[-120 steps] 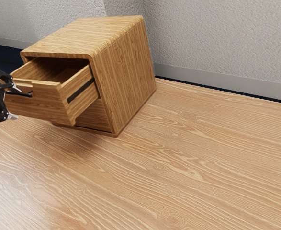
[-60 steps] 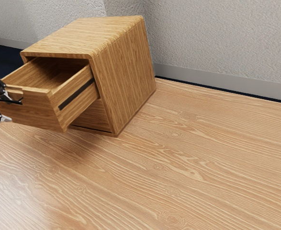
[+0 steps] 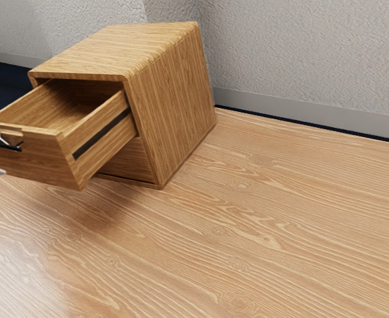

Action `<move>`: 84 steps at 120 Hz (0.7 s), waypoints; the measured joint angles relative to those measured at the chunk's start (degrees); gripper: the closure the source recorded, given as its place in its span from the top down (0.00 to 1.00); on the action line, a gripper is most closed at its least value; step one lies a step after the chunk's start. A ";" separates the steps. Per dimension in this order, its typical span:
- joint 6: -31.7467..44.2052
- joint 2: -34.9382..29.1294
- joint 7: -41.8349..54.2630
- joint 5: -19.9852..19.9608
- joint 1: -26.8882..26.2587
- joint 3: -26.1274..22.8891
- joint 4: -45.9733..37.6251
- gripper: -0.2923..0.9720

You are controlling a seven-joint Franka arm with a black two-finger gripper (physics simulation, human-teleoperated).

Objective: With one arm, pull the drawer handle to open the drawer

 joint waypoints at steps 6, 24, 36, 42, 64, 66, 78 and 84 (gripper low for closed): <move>-0.20 -0.11 0.04 0.01 0.14 -0.08 -0.04 0.64; -1.15 -1.00 0.17 -0.17 1.41 -1.20 -0.11 0.54; -1.97 -1.69 0.24 -0.32 2.47 -2.09 -0.19 0.46; -2.28 -1.95 0.26 -0.37 3.05 -2.50 -0.55 0.47; -2.92 -2.66 0.32 -0.56 4.02 -3.03 -1.69 0.59; -2.97 -2.72 0.33 -0.58 4.10 -3.13 -1.78 0.59; -3.12 -2.82 0.35 -0.59 4.29 -3.39 -1.92 0.60; -3.19 -2.79 0.37 -0.68 4.36 -3.60 -1.84 0.62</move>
